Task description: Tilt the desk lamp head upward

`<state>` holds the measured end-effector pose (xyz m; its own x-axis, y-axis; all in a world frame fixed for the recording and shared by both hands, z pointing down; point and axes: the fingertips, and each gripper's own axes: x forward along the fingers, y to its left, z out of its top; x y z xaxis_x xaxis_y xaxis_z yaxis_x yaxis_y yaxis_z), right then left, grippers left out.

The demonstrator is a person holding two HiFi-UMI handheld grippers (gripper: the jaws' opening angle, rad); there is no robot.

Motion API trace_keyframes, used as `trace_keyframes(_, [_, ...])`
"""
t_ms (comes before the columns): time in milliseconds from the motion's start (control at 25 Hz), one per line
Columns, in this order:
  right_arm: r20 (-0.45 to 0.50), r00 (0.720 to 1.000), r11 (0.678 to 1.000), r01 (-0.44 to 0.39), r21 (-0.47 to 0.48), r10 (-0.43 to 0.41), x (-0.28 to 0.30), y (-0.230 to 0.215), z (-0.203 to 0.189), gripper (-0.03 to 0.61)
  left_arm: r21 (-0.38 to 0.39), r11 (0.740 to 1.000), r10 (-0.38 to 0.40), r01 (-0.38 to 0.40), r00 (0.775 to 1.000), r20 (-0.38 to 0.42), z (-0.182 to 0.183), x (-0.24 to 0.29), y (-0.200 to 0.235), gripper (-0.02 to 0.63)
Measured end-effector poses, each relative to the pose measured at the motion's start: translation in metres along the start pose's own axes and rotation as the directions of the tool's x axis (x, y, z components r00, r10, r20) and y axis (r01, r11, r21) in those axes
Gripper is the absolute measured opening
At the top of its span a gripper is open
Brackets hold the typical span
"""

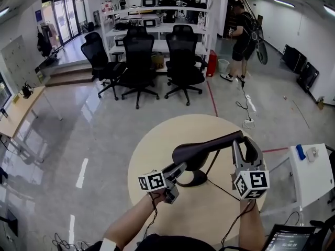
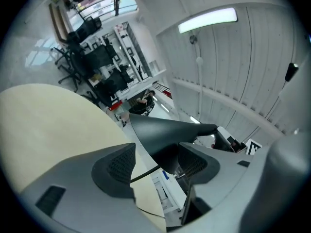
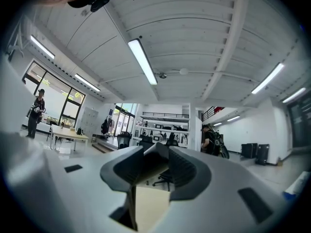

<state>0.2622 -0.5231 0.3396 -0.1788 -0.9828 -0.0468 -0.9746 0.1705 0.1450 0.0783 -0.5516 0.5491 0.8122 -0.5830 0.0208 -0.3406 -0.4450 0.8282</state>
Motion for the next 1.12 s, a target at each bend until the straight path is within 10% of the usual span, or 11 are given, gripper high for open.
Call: trace_keyframes(1120, [-0.058, 0.998, 0.982, -0.006, 0.187, 0.017, -0.018, -0.007, -0.031, 0.156, 0.329, 0.943, -0.015, -0.04, 0.986, 0.164, 0.111, -0.039, -0.075, 0.25])
